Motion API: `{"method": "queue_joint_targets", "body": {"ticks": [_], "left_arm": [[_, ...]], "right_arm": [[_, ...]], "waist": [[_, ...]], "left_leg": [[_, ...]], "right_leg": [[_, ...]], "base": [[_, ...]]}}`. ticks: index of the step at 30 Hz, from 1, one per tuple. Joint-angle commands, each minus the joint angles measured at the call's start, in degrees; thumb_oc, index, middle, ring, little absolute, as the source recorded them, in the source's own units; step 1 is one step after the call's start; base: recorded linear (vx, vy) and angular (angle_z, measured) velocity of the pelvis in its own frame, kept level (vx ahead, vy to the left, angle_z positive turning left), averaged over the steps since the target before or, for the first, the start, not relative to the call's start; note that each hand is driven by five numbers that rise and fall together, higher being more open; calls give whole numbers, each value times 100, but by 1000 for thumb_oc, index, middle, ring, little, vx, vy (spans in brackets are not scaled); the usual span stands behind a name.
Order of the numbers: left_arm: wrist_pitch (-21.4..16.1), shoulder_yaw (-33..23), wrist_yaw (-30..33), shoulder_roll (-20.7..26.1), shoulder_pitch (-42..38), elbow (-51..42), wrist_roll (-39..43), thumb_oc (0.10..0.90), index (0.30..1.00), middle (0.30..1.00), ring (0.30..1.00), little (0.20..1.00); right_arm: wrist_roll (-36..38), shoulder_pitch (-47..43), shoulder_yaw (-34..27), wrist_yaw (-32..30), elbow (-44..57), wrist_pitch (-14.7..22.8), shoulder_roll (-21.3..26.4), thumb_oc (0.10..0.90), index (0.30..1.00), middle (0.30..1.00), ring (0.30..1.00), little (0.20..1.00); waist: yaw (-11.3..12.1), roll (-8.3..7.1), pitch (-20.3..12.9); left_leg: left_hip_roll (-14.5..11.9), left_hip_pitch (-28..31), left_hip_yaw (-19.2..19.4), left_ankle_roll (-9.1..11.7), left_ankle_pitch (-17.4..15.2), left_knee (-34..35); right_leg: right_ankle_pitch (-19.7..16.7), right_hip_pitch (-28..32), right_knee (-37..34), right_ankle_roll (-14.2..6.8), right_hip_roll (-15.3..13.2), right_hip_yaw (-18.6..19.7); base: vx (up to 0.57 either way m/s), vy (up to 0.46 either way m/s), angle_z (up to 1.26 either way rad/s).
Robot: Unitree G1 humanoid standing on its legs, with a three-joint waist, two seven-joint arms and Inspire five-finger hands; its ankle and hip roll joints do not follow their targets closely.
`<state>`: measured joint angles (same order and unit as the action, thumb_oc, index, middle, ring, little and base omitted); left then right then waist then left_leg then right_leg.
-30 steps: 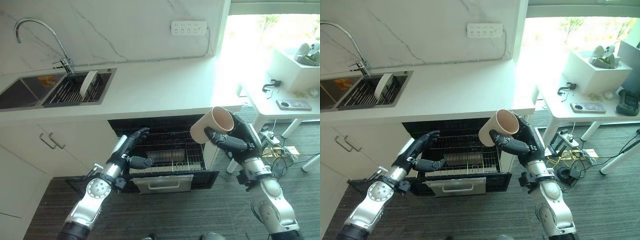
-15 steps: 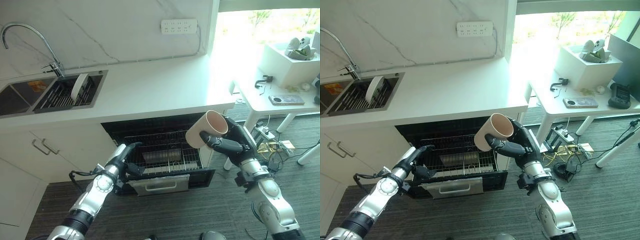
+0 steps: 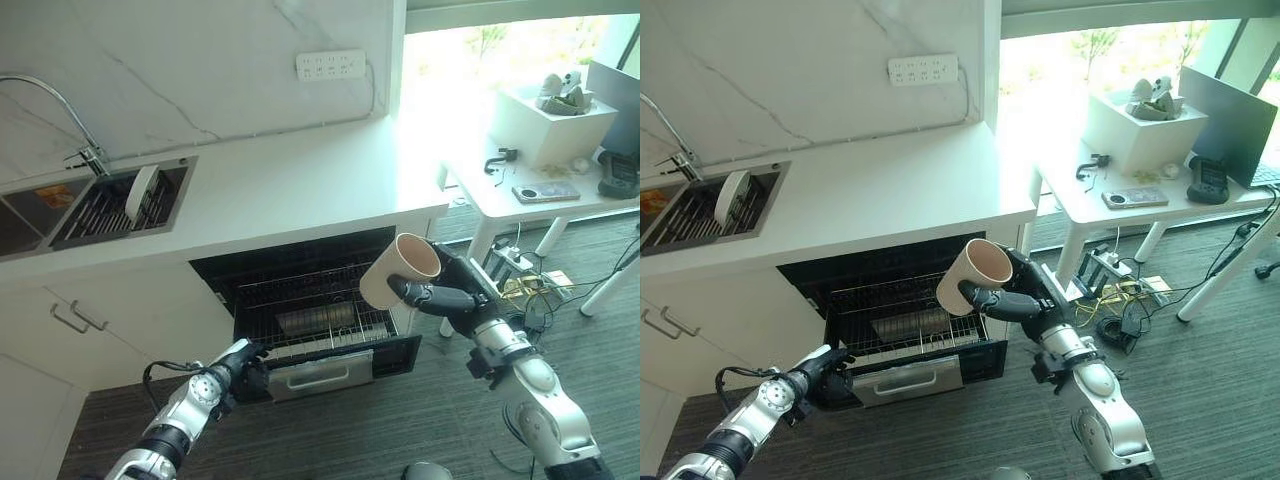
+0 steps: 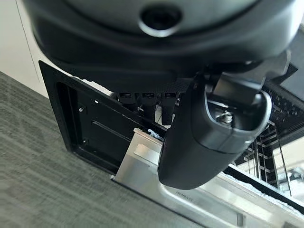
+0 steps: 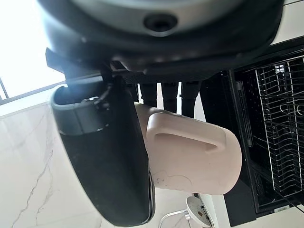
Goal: Place the dishes in the dishwasher.
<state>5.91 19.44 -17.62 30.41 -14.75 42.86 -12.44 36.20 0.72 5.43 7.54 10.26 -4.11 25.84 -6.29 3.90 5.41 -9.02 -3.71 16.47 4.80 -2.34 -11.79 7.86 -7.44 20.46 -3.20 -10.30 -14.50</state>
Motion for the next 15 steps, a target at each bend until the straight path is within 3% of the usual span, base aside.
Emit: {"method": "queue_joint_targets", "body": {"ticks": [1,7,10,15], "left_arm": [[335,347,-1700,-223,34,466,164,800,900,900,900,900],[1031,821,-4124,-430,176,1015,344,800,900,900,900,900],[1176,944,-5160,-377,256,943,432,800,900,900,900,900],[1269,1065,-6240,-231,488,519,311,800,900,900,900,900]], "right_arm": [[266,-648,-360,350,660,382,-19,400,300,300,300,300],[328,-741,-390,489,645,208,98,400,300,300,300,300],[323,-805,-350,469,562,210,137,400,300,300,300,300],[369,-799,-440,607,473,186,196,400,300,300,300,300]], "waist": [[-171,-51,-66],[-284,-86,-47],[-275,-79,-34],[-251,-53,-19]], "left_leg": [[-308,212,47,10,-1008,-539],[-349,304,192,19,-1062,-539],[-344,307,215,20,-1076,-539],[-323,296,187,17,-1090,-539]], "right_leg": [[316,269,-327,-582,-36,270],[378,326,-327,-591,-12,308],[388,325,-327,-589,-9,306],[397,333,-327,-596,-13,320]], "base": [[36,56,-7],[30,33,-8],[24,27,-9],[12,11,-2]]}}
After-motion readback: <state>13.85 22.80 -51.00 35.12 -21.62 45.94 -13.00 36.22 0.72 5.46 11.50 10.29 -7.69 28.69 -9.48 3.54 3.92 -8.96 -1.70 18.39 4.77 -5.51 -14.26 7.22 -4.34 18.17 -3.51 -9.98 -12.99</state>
